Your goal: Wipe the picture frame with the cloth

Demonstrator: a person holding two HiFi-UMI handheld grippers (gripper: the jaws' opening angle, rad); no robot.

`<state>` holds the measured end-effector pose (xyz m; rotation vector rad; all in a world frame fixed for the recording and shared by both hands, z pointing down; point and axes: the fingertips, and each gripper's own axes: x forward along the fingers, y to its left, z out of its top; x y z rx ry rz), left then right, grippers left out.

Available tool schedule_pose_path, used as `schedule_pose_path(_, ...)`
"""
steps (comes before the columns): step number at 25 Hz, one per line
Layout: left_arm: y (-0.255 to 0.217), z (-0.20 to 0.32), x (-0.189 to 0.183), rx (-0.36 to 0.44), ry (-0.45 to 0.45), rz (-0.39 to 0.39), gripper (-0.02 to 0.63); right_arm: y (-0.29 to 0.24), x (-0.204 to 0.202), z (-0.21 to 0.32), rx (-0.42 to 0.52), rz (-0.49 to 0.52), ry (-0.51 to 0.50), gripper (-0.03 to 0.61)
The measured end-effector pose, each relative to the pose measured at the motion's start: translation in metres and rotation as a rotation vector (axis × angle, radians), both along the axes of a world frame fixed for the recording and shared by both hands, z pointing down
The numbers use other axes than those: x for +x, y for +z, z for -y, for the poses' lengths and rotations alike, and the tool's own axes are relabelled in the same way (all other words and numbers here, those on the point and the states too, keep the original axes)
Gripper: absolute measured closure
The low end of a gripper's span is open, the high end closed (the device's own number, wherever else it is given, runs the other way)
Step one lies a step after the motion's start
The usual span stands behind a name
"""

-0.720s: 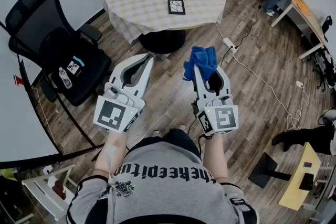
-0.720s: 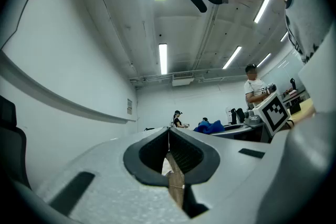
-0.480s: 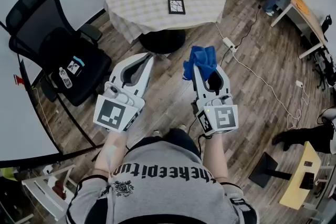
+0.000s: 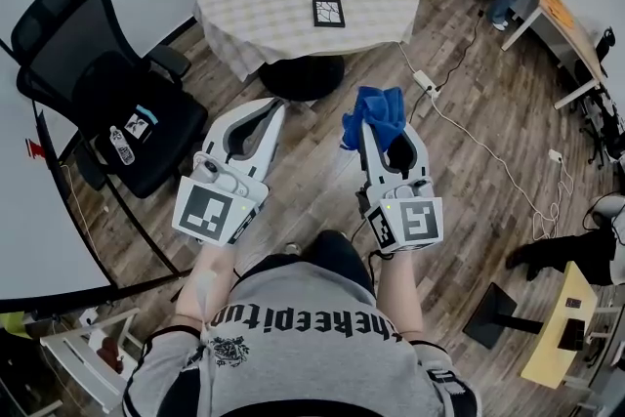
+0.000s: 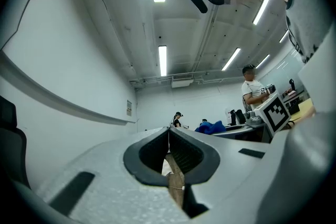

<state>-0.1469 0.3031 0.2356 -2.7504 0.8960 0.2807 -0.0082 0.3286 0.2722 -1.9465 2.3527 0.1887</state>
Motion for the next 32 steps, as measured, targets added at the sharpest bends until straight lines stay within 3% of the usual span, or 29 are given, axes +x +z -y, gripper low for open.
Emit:
schedule_pose_path(11,0.004,0.032,0.020,-0.018,0.000,-0.016,0.597,0.002,0.023,0.027,-0.006,0.018,-0.002,0.433)
schedule_pose_path(32,-0.007,0.161,0.120,-0.009,-0.081,-0.019,0.598,-0.010,0.111,0.171,0.007,0.025,-0.134,0.433)
